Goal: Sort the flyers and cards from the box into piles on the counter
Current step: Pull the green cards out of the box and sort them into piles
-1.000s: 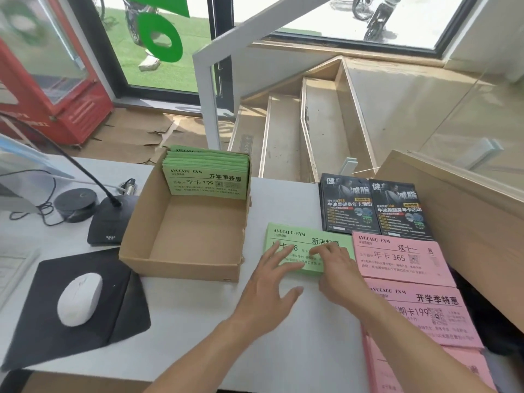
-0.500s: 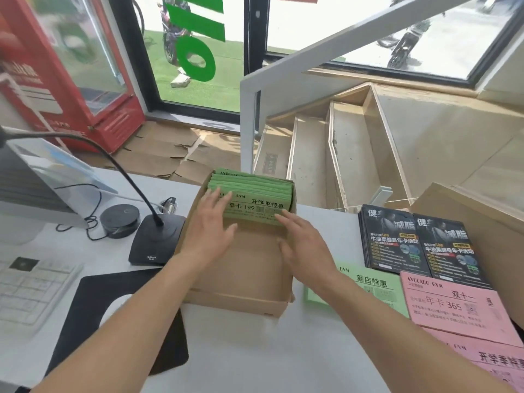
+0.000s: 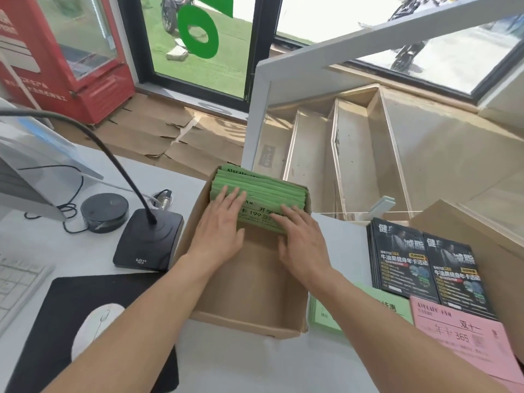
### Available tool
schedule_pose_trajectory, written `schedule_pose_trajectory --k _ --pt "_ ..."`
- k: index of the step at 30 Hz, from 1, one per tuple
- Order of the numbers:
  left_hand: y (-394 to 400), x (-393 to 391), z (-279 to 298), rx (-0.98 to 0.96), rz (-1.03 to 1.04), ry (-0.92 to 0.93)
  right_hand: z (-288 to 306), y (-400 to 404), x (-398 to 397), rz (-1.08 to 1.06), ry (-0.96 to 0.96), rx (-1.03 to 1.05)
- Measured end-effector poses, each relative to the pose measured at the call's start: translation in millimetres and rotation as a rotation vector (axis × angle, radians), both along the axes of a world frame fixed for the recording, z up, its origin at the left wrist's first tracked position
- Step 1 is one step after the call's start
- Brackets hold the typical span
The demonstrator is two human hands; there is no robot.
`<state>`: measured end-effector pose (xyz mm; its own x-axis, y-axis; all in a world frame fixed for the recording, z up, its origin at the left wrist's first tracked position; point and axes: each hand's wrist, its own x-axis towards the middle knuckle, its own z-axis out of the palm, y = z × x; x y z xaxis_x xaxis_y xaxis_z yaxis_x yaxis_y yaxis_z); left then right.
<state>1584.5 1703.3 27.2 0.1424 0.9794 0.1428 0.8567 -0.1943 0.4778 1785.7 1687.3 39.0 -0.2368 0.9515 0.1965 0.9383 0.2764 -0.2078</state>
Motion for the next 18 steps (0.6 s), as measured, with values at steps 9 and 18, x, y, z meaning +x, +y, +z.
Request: schedule_pose_trajectory --k 9,18 --pt "1.8 0.0 -2.9 0.027 -0.016 -0.091 3.1 -1.7 -3.7 -0.017 0.072 0.105" --pt "1.2 -0.2 -0.7 0.035 -0.016 -0.174 4.4 3.3 -6.4 -0.033 0.0 -0.008"
